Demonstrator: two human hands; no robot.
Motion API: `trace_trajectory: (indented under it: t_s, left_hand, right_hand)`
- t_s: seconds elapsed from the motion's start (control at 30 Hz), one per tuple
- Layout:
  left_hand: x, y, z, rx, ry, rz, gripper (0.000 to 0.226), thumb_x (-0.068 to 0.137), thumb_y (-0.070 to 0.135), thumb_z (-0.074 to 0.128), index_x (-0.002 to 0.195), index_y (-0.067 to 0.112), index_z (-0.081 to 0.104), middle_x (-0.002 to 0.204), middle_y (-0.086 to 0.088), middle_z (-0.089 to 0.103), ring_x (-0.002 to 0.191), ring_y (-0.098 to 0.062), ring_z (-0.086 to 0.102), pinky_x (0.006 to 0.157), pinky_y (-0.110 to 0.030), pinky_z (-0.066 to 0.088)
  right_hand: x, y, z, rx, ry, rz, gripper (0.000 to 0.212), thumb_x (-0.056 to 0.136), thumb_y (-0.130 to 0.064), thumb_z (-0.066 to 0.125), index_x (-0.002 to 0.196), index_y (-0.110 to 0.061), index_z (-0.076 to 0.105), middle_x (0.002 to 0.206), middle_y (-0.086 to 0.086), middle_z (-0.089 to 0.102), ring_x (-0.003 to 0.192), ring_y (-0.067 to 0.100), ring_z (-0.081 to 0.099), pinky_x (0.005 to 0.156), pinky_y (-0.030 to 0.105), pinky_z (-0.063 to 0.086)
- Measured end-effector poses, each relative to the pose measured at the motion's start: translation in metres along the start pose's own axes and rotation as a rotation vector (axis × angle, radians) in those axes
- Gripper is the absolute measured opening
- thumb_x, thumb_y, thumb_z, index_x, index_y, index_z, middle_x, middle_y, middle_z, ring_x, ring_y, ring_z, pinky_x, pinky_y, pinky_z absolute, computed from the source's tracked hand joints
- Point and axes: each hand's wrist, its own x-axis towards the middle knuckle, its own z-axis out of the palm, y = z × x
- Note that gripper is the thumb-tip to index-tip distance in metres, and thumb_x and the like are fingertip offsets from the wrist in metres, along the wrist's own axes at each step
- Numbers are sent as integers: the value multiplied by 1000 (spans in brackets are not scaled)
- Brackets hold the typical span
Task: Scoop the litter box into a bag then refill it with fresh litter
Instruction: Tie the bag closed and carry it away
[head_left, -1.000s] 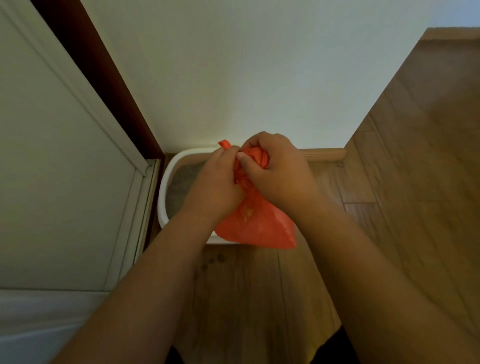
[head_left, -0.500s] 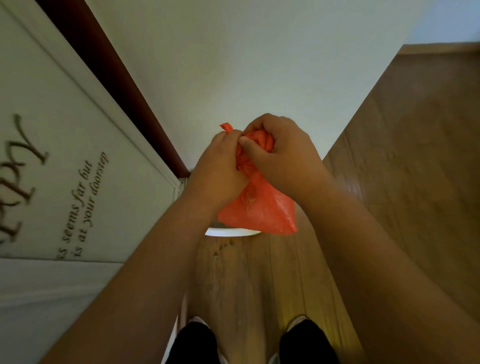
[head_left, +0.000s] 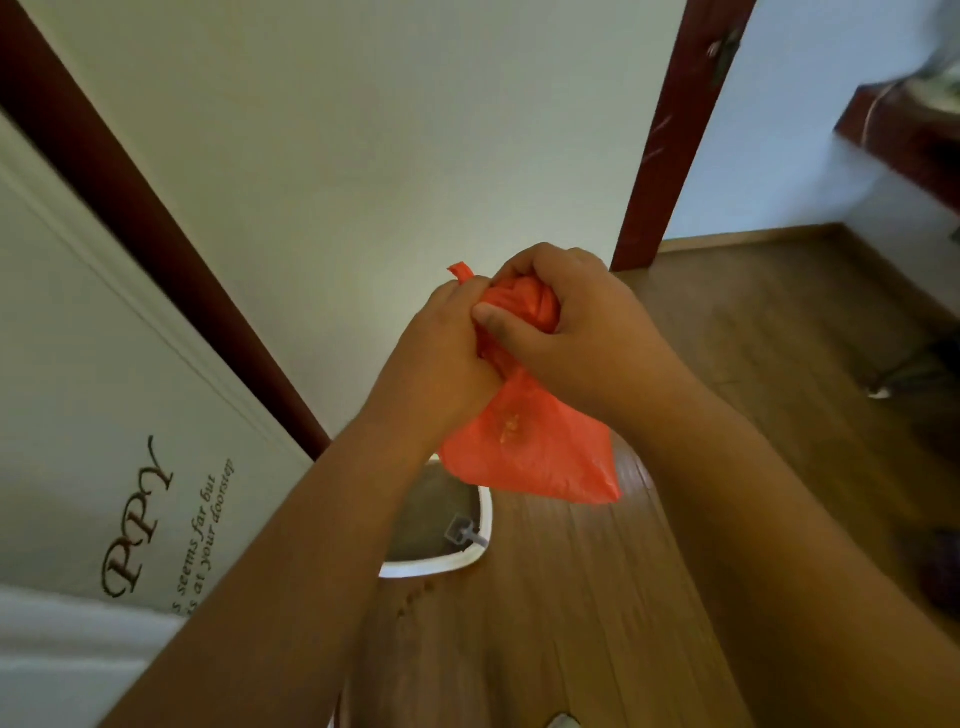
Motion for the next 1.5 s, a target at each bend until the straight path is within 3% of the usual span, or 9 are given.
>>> trace_trajectory:
  t_s: [0.2, 0.37, 0.43, 0.53, 0.67, 0.9, 1.1, 1.37, 1.5]
  left_hand:
    - [5, 68, 15, -23, -16, 80, 34, 96, 35, 63, 128, 23, 58, 112, 4, 60, 89, -8, 59, 76, -12, 44]
    - [11, 99, 39, -73, -98, 134, 50, 95, 38, 68, 141, 27, 49, 131, 2, 59, 112, -17, 62, 98, -34, 55]
    - [16, 105, 51, -102, -144, 159, 54, 95, 40, 67, 143, 32, 45, 135, 6, 57, 115, -13, 60, 96, -26, 52]
    - [28, 111, 67, -161, -268, 221, 58, 94, 46, 65, 146, 41, 37, 136, 17, 49, 115, -4, 53, 88, -14, 43]
    - [49, 132, 94, -276, -519, 345, 66, 90, 51, 64, 147, 50, 32, 145, 18, 48, 124, -6, 54, 100, -29, 52]
    - [76, 161, 133, -341, -805, 590, 37, 99, 17, 58, 132, 33, 52, 107, 13, 64, 94, 2, 63, 79, -17, 55]
    - [78, 161, 151, -376, -909, 732, 33, 97, 13, 58, 127, 29, 58, 106, 9, 65, 96, -4, 65, 87, -37, 58]
    - [61, 160, 150, -449, -1042, 806, 31, 97, 16, 57, 124, 31, 61, 106, 10, 68, 97, -6, 67, 87, -42, 58]
    - [51, 171, 153, -437, -1083, 865, 29, 96, 10, 56, 118, 29, 63, 101, 11, 68, 91, -1, 66, 81, -32, 57]
  right_hand:
    - [-21, 11, -64, -96, 114, -58, 25, 92, -41, 69, 114, -29, 64, 108, -7, 58, 93, 2, 50, 72, 4, 36]
    - [-34, 31, -100, -146, 222, -37, 18, 93, -36, 70, 110, -29, 67, 106, -10, 59, 89, 1, 53, 74, 2, 37]
    - [-39, 40, -110, -170, 246, 4, 17, 93, -37, 70, 109, -31, 66, 105, -12, 59, 91, -5, 52, 73, -1, 37]
    - [-48, 53, -125, -230, 292, 82, 15, 93, -40, 69, 106, -36, 63, 104, -17, 56, 91, -6, 52, 72, 3, 38]
    - [-69, 69, -152, -310, 411, 254, 14, 92, -41, 68, 103, -40, 60, 98, -23, 51, 94, -8, 50, 72, 9, 38]
    - [-99, 75, -160, -445, 487, 515, 18, 91, -39, 69, 107, -32, 63, 106, -13, 53, 94, 2, 50, 79, 13, 39]
    - [-116, 68, -141, -426, 581, 703, 21, 92, -42, 67, 112, -36, 61, 112, -13, 51, 96, 4, 52, 78, 12, 39]
    - [-137, 43, -112, -443, 699, 806, 24, 91, -41, 68, 113, -36, 61, 113, -12, 51, 101, 7, 52, 90, 24, 44]
    - [-154, 37, -108, -415, 727, 890, 25, 91, -41, 68, 115, -39, 59, 111, -15, 49, 102, 8, 51, 86, 23, 42]
